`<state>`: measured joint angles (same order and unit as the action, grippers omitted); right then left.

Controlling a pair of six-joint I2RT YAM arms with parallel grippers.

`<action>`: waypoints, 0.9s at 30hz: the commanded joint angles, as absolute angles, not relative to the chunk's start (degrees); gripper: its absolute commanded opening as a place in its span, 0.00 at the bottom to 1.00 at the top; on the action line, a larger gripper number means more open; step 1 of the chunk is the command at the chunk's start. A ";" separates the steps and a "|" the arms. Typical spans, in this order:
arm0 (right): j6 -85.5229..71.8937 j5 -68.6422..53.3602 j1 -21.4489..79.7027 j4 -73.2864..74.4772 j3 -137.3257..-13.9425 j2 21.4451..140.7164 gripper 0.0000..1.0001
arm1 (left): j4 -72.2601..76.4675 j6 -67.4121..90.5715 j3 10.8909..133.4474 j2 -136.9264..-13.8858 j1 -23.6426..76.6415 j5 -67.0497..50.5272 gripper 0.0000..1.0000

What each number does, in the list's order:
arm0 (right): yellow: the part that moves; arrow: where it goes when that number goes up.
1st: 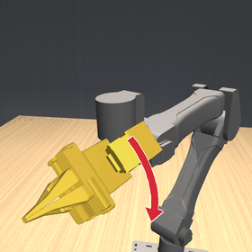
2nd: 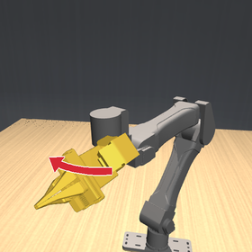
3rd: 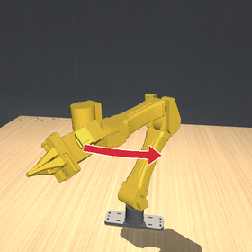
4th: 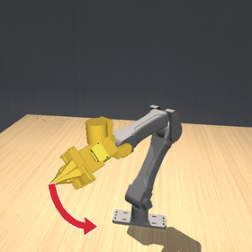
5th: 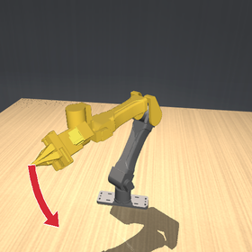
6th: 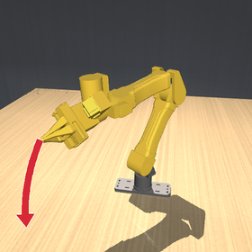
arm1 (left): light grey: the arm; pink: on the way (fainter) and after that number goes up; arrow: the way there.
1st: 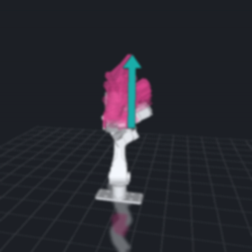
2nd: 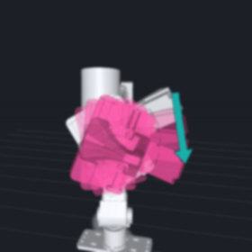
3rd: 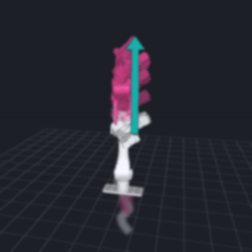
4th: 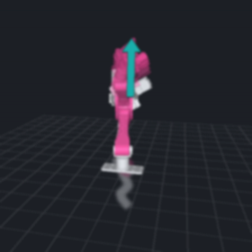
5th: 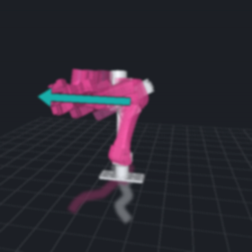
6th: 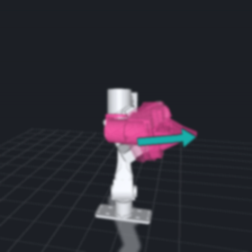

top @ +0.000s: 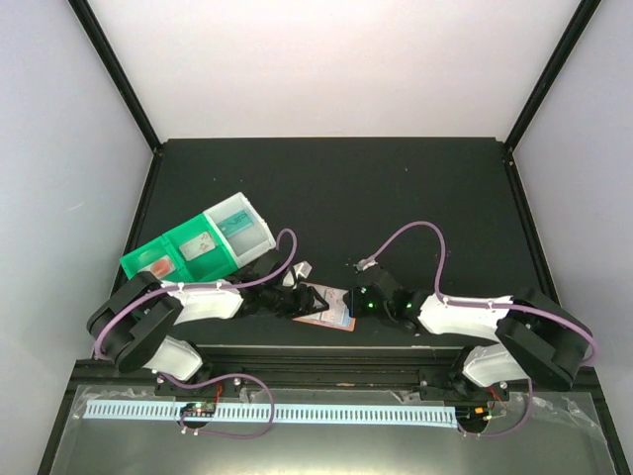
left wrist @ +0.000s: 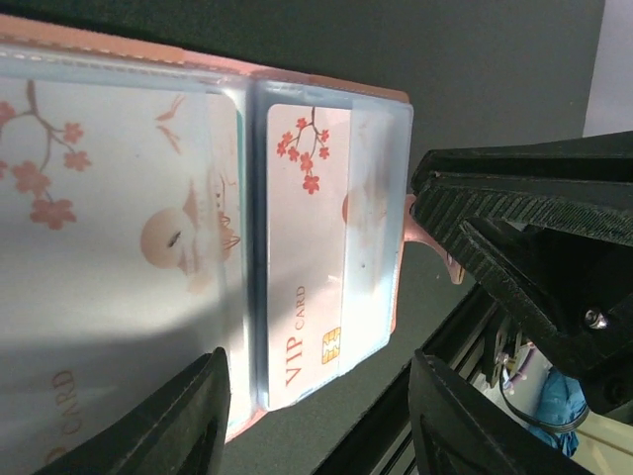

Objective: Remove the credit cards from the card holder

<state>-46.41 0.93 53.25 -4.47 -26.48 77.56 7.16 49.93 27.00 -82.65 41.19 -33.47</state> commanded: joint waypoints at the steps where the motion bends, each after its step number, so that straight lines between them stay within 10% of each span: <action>1: -46.61 1.01 52.99 -5.58 -25.65 78.94 0.12 | 9.03 49.30 29.27 -84.29 40.87 -34.24 0.51; 17: -46.80 1.42 53.00 -5.80 -24.35 82.10 0.09 | 14.24 52.13 27.78 -87.06 41.04 -35.72 0.40; 27: -47.23 1.85 53.00 -5.67 -23.78 81.99 0.09 | 14.85 52.36 27.52 -86.95 41.04 -36.60 0.02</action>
